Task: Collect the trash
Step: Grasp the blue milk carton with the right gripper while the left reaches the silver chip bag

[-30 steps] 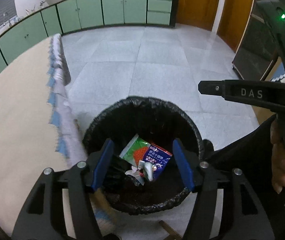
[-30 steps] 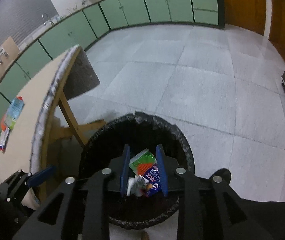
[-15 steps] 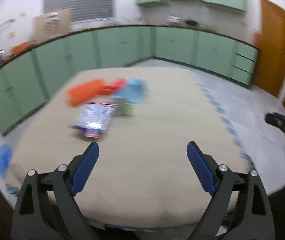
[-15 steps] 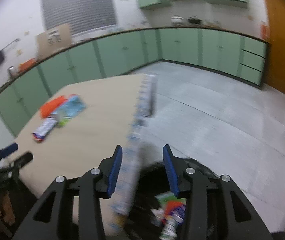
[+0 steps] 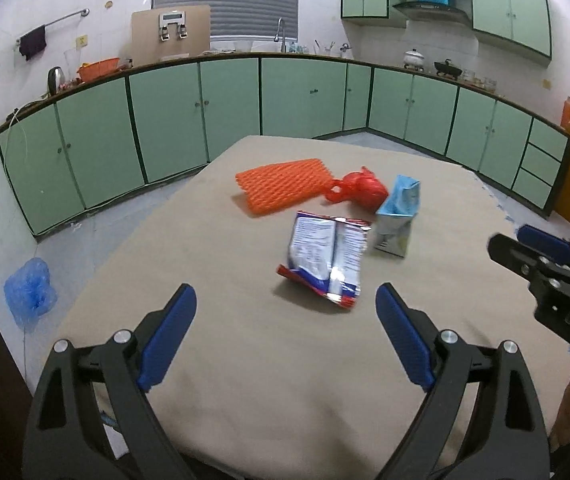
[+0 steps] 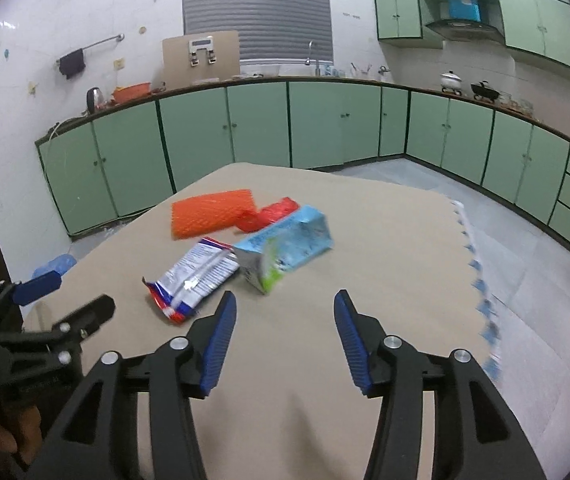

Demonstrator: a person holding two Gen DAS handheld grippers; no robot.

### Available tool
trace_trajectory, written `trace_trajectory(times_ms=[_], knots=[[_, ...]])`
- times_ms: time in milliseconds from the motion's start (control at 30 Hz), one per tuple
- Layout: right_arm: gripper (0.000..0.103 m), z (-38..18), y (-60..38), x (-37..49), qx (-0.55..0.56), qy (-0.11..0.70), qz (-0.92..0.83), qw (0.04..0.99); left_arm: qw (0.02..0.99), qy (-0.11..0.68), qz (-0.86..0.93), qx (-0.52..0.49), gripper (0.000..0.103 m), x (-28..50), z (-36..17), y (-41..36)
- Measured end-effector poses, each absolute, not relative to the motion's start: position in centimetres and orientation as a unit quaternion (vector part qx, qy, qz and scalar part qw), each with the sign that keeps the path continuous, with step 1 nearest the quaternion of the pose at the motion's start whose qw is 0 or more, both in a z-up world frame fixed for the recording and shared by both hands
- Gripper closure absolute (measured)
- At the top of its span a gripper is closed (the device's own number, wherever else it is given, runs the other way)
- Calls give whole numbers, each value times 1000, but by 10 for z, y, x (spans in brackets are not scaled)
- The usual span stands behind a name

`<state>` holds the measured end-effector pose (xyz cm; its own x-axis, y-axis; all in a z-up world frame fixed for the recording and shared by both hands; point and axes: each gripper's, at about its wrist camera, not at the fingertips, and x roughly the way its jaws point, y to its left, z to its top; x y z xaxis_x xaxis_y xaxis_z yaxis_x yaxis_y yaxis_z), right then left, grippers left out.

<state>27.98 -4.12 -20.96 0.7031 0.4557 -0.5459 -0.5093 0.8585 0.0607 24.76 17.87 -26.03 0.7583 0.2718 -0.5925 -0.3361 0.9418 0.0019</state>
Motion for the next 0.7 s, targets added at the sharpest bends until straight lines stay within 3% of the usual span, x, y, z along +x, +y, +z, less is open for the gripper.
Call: trace_trajectory(times_ms=[700], knots=[[49,-245,31,355,-12,335,212,918,935,307,170,-42,15,277,-284,231]])
